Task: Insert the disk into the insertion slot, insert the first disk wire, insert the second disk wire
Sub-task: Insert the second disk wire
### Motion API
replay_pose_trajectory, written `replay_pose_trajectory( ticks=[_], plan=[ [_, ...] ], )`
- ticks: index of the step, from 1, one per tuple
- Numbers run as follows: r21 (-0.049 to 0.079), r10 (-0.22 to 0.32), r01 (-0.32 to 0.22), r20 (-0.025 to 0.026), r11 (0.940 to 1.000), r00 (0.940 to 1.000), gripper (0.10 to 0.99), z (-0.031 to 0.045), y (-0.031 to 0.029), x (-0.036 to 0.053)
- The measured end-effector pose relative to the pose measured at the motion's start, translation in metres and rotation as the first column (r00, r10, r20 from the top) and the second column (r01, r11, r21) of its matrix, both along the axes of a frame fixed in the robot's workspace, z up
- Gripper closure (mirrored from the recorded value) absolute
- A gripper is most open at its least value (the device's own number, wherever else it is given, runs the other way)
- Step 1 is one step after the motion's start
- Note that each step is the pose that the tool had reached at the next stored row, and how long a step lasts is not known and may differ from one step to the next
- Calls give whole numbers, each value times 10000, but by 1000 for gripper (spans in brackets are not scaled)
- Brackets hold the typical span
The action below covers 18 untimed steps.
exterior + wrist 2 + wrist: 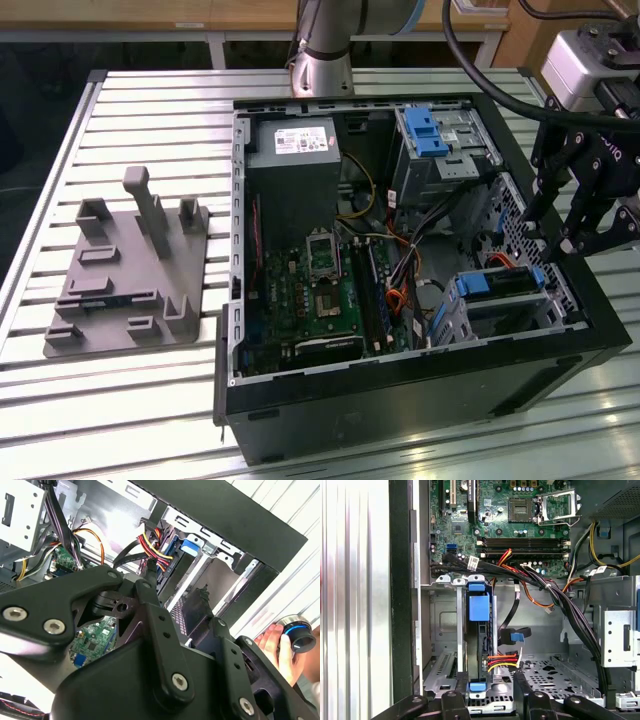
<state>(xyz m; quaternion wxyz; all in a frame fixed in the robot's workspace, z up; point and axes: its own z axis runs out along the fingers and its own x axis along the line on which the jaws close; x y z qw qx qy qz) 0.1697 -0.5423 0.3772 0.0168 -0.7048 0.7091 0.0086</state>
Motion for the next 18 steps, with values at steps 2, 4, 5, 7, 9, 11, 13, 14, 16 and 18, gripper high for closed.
replay_pose_trajectory(
  ticks=[2,4,5,7,9,11,13,14,16,18],
  plan=[
    [-1,0,0,0,10000,10000,604,0,0,0],
    [0,1,-1,0,10000,10000,604,0,0,0],
    [-1,1,-1,0,10000,10000,604,0,0,0],
    [-3,1,-1,0,10000,10000,604,1,1,0],
    [-33,2,-2,0,10000,10000,604,-1,70,1],
    [-190,1,-1,0,9998,10000,604,0,148,0],
    [-481,1,-1,0,9988,10000,604,0,207,0],
    [-677,1,-1,0,9977,10000,604,1,235,0],
    [-1035,1,-1,0,9946,10000,604,-1,282,-1],
    [-1369,0,0,-1,9906,10000,604,-1,333,-5]
  ],
)
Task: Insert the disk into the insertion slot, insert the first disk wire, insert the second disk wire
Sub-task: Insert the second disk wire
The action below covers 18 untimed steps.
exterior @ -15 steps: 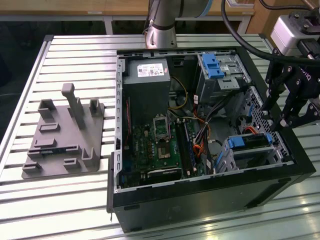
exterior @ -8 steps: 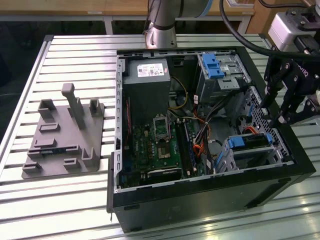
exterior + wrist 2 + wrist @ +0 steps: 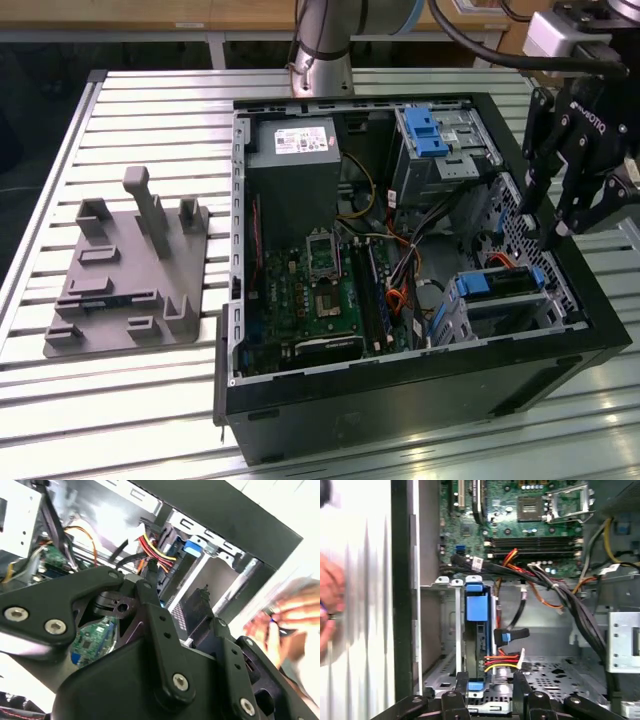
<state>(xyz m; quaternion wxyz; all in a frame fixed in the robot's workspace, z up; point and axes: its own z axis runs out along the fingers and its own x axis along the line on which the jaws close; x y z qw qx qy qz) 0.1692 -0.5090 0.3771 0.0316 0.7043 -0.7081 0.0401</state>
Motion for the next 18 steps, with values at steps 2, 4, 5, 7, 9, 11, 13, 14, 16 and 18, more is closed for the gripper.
replay_pose_trajectory(
  ticks=[2,4,5,7,9,11,13,14,16,18],
  plan=[
    [-128,1,-1,2,9999,10000,604,0,68,-13],
    [-149,1,-1,0,9999,10000,604,0,154,-31],
    [-158,1,-1,1,9999,10000,604,-1,201,-39],
    [-176,1,-1,1,9998,10000,604,-2,292,-56],
    [-317,1,-1,1,9995,10000,604,-5,346,-79],
    [-678,1,-1,-3,9977,10000,604,-5,355,-101],
    [-1050,1,-2,-7,9945,10000,604,-4,360,-123],
    [-1225,1,-1,-7,9925,10000,604,-6,366,-131],
    [-1577,12,-12,-6,9875,10000,604,-6,378,-143],
    [-1737,136,-136,-9,9847,9999,604,-15,382,-154]
  ],
)
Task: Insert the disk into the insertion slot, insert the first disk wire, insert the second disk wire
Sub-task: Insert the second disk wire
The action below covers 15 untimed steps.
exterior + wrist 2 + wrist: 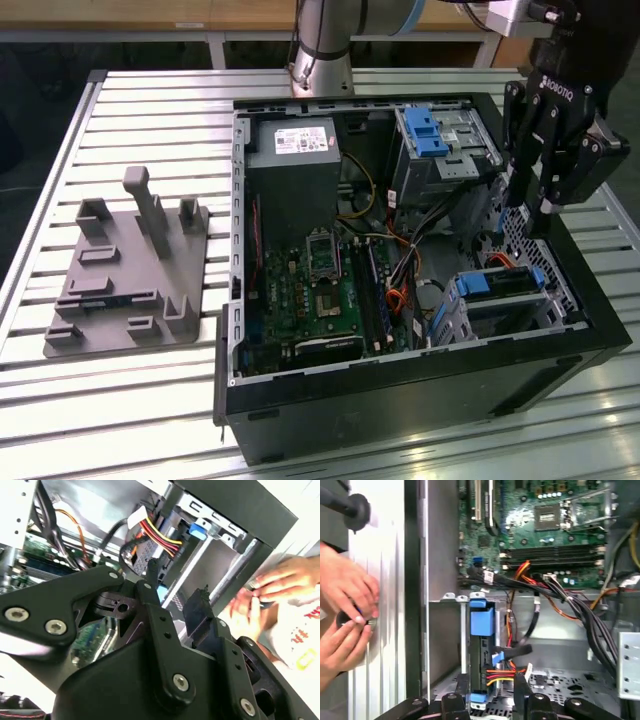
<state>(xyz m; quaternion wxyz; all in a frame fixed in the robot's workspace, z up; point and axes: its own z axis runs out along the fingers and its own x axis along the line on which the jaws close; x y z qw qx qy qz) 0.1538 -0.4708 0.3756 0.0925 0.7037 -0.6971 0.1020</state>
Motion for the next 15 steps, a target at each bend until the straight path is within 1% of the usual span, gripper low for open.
replay_pose_trajectory(
  ticks=[3,5,6,10,11,13,15],
  plan=[
    [-20,383,-383,0,9993,9993,604,-27,3,-5],
    [-42,528,-528,-1,9986,9986,604,-46,10,-20],
    [-83,543,-543,-3,9985,9985,604,-54,17,-39],
    [-354,543,-544,-17,9979,9985,604,-84,44,-191],
    [-406,543,-543,-19,9977,9985,604,-92,49,-216],
    [-497,557,-557,-24,9972,9984,604,-111,54,-247],
    [-554,646,-647,-27,9964,9979,604,-129,55,-256]
  ],
)
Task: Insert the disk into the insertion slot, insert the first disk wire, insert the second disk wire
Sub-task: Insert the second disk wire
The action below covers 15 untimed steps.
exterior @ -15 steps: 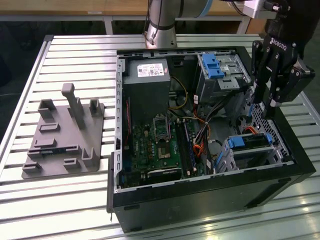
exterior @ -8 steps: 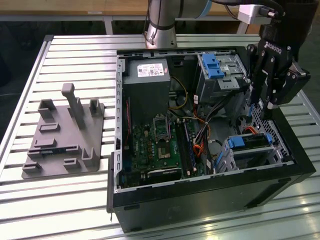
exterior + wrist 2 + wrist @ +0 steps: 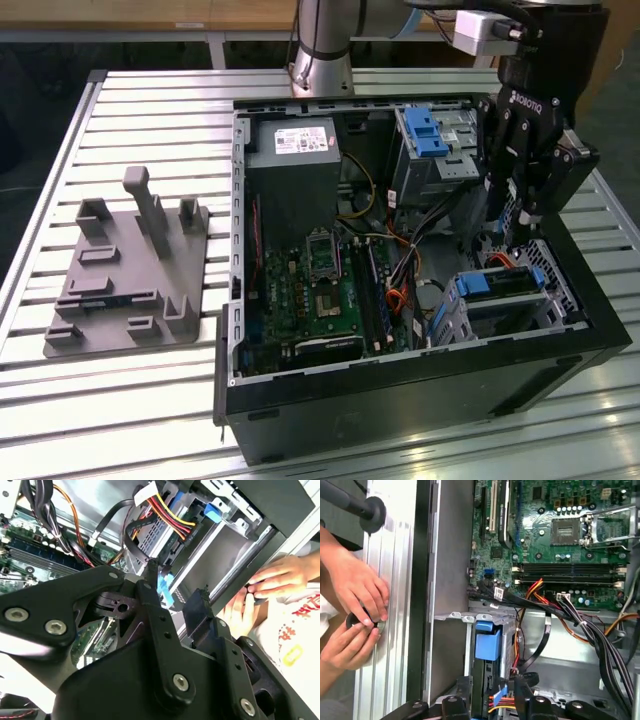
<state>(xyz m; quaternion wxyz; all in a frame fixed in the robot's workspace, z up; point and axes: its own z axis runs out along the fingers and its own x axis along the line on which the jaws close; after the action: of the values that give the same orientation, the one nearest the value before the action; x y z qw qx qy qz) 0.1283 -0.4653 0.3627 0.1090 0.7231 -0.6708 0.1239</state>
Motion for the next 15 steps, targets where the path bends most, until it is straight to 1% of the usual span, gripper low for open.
replay_pose_trajectory(
  ticks=[2,3,6,7,8,9,10,12,13,14,15],
  plan=[
    [-54,129,-129,0,9999,9999,620,-17,2,-4],
    [-77,191,-191,-1,9998,9998,690,-27,5,-7],
    [-131,333,-333,3,9994,9994,690,-60,31,-16],
    [-152,356,-356,13,9993,9994,690,-68,42,-22],
    [-164,367,-367,38,9992,9993,690,-76,50,-31],
    [-172,371,-370,83,9992,9993,690,-81,55,-43],
    [-179,372,-369,150,9992,9992,690,-86,61,-60],
    [-191,371,-365,310,9991,9988,690,-91,70,-96],
    [-202,372,-365,380,9991,9986,690,-93,74,-110],
    [-219,372,-363,421,9991,9984,690,-95,77,-116],
    [-251,373,-362,439,9990,9983,690,-97,81,-119]
  ],
)
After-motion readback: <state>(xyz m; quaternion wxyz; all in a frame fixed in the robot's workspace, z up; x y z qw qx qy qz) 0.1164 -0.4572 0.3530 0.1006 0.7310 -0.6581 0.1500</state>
